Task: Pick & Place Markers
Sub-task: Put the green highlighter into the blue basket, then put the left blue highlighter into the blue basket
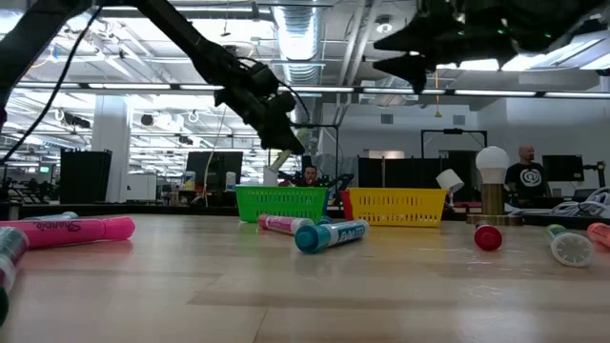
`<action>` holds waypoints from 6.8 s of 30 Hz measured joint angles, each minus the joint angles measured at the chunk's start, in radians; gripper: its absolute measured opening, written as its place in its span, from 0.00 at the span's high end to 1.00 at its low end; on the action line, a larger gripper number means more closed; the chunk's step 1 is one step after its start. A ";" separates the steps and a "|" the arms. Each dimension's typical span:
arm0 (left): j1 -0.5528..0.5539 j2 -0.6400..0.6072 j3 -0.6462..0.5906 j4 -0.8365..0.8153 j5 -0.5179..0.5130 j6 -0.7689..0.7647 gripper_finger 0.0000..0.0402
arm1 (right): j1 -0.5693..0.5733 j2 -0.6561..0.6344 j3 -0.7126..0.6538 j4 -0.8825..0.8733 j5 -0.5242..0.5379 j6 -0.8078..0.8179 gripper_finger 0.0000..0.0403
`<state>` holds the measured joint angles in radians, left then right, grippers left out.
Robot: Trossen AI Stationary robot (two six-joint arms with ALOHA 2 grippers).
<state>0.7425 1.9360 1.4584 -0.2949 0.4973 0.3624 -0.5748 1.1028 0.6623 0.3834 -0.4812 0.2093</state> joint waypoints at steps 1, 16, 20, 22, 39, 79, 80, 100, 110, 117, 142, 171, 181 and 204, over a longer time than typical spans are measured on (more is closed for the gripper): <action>0.000 0.014 0.018 -0.023 0.000 0.006 0.84 | 0.001 -0.021 -0.030 0.020 0.021 0.014 0.48; -0.031 0.120 0.099 -0.184 -0.013 0.190 0.84 | 0.084 -0.194 -0.197 0.074 0.268 0.082 0.48; -0.043 0.120 0.099 -0.181 -0.026 0.235 0.84 | 0.099 -0.194 -0.197 0.075 0.297 0.097 0.48; -0.045 0.123 0.099 -0.174 -0.025 0.236 0.84 | 0.107 -0.194 -0.197 0.075 0.301 0.098 0.48; -0.070 0.165 0.099 -0.154 -0.063 0.243 0.80 | 0.148 -0.194 -0.197 0.082 0.301 0.098 0.48; -0.136 -0.016 0.097 -0.019 -0.215 0.106 0.79 | 0.148 -0.194 -0.196 0.082 0.299 0.106 0.48; -0.150 -0.060 0.094 -0.032 -0.209 0.080 0.79 | 0.148 -0.194 -0.196 0.081 0.299 0.107 0.48; -0.611 -0.903 -0.591 -0.044 -0.460 -0.858 0.82 | 0.148 -0.194 -0.196 0.069 0.298 0.106 0.48; -0.901 -0.894 -0.706 -0.047 -0.597 -1.447 0.85 | 0.148 -0.194 -0.196 0.066 0.297 0.106 0.48; -1.001 -0.822 -0.706 -0.086 -0.662 -1.750 0.85 | 0.148 -0.194 -0.196 0.066 0.297 0.106 0.48; -1.168 -0.709 -0.705 -0.379 -0.661 -2.185 0.73 | 0.148 -0.193 -0.196 0.026 0.297 0.106 0.48; -1.247 -0.553 -0.704 -0.379 -0.616 -2.473 0.47 | 0.147 -0.193 -0.196 -0.001 0.298 0.019 0.48; -1.246 -0.553 -0.769 -0.370 -0.620 -2.554 0.50 | 0.147 -0.193 -0.196 -0.002 0.298 0.019 0.48; -1.231 -0.512 -0.794 -0.335 -0.620 -2.567 0.54 | 0.147 -0.193 -0.196 -0.011 0.299 0.019 0.48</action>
<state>-0.4885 1.4235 0.6645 -0.6298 -0.1232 -2.2047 -0.4274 0.9096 0.4664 0.3729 -0.1822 0.2283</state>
